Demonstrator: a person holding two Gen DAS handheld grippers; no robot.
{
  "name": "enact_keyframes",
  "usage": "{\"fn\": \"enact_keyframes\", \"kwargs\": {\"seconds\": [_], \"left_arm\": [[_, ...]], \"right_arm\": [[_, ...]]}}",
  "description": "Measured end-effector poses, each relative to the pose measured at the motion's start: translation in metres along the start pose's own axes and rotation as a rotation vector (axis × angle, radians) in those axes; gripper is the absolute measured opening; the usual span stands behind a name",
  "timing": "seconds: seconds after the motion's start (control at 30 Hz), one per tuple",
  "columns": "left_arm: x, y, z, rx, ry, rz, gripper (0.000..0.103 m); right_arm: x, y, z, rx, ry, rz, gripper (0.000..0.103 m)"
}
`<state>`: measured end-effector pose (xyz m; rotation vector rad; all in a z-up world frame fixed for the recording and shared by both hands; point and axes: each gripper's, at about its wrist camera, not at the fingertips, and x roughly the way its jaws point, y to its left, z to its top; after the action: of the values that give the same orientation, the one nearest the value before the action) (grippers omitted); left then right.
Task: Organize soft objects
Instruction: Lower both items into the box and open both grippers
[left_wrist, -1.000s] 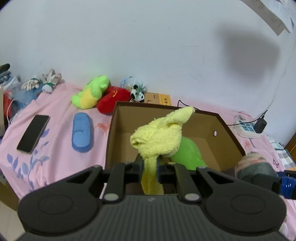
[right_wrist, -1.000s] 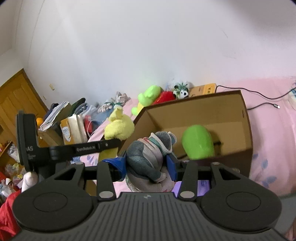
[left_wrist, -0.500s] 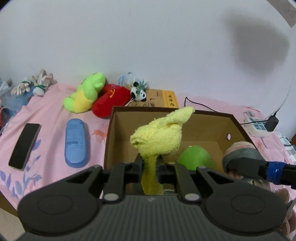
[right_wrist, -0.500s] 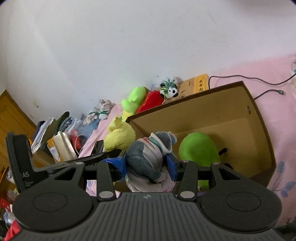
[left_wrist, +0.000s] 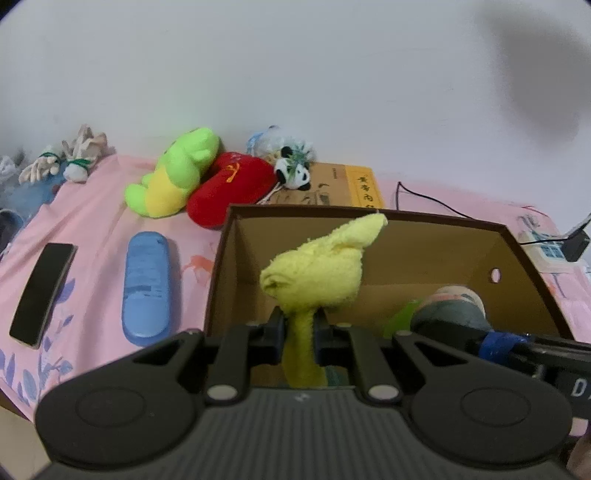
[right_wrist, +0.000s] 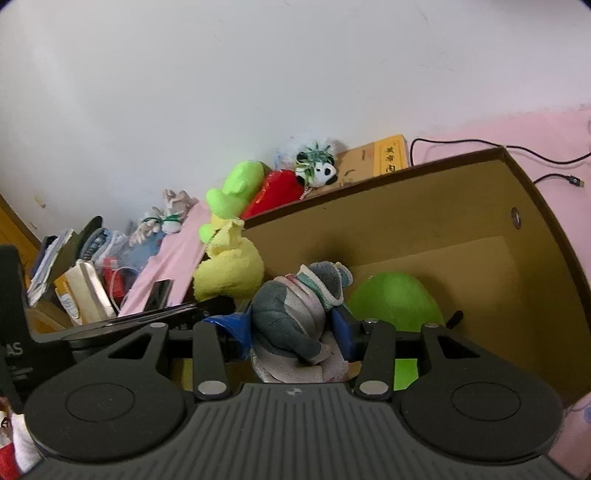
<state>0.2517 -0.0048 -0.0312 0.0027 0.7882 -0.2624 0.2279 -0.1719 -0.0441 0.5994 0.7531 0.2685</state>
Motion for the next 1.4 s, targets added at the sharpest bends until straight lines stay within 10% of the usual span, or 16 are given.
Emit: {"fn": "enact_keyframes", "kwargs": {"seconds": [0.3,0.47,1.4], "left_arm": [[0.017,0.007,-0.002,-0.011,0.027,0.031,0.016],[0.012,0.006,-0.001,-0.011,-0.008,0.043,0.057],[-0.091,-0.018,-0.026,-0.038,-0.075,0.085,0.068]], "right_arm": [[0.010,-0.003,0.000,0.040,0.003,-0.004,0.033],[0.004,-0.003,0.001,0.044,-0.028,-0.032,0.034],[-0.104,0.008,-0.053,0.004,-0.248,-0.005,0.034]]}}
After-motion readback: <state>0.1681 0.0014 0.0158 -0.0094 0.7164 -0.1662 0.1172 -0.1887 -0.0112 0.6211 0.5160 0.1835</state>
